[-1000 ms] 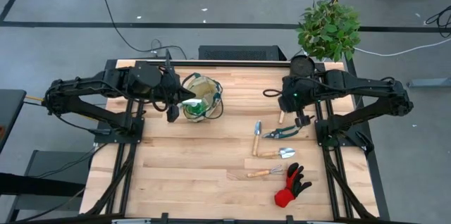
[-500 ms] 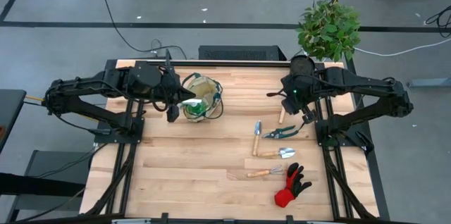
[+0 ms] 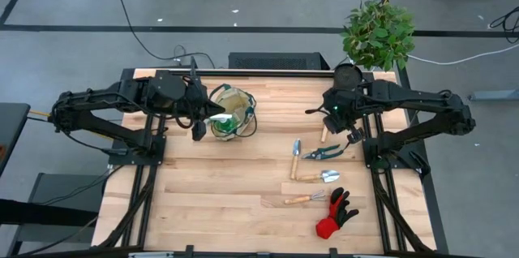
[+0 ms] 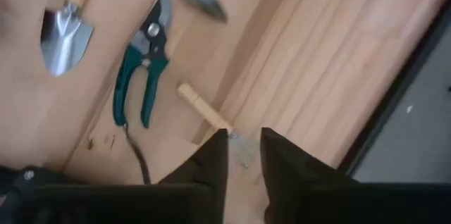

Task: Pick & Place Garden tools in Gardening bag
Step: Put the top brown hand rake into the gardening bag

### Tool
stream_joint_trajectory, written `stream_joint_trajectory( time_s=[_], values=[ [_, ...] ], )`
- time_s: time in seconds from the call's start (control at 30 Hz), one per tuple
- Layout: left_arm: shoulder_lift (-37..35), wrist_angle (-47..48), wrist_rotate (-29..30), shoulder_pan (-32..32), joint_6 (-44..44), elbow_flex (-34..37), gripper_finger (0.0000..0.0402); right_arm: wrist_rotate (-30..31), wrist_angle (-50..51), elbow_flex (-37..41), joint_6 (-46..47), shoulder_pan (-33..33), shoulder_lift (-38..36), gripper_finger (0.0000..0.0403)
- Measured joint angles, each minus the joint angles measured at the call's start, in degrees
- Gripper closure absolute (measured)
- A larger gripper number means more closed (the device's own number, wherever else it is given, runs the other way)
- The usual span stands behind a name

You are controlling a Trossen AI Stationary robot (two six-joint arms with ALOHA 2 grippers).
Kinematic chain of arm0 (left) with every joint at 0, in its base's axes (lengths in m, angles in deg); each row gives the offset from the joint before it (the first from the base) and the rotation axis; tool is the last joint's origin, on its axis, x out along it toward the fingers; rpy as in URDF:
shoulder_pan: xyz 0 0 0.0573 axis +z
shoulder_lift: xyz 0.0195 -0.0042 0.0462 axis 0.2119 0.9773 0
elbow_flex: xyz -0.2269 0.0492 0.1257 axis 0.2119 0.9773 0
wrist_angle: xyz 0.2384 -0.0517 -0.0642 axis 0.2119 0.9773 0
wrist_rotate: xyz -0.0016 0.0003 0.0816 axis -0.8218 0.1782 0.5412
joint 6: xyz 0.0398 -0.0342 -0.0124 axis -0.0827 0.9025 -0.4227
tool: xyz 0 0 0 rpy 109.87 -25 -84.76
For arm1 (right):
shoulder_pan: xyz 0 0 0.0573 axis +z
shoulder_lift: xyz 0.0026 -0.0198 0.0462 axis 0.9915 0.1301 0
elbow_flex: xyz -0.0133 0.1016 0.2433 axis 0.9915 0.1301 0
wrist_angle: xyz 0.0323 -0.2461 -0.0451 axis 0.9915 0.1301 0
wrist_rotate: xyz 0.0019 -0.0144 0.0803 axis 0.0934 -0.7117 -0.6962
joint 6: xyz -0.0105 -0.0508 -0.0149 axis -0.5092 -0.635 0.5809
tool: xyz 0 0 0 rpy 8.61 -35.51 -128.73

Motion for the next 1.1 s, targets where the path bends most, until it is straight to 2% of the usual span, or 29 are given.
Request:
stream_joint_trajectory(
  time_s=[0.27,0.47,0.73,1.1],
  values=[
    [0.0,0.1,0.0,0.0,-0.3,0.0,0.0385,0.1,-4.7,8.8,-2.7,0.0,0.0,0.0228],
    [0.0,0.1,0.0,0.0,-0.5,0.0,0.0385,0.5,-8.4,12.9,-8.4,0.0,0.0,0.019],
    [0.0,0.1,0.0,0.0,-0.5,0.0,0.0385,0.5,-11.3,16.0,-12.5,-0.6,0.0,0.0179],
    [0.0,0.1,0.0,0.0,-1.9,0.0,0.0385,-2.0,-13.1,16.1,-16.5,-5.6,0.4,0.0179]
  ],
)
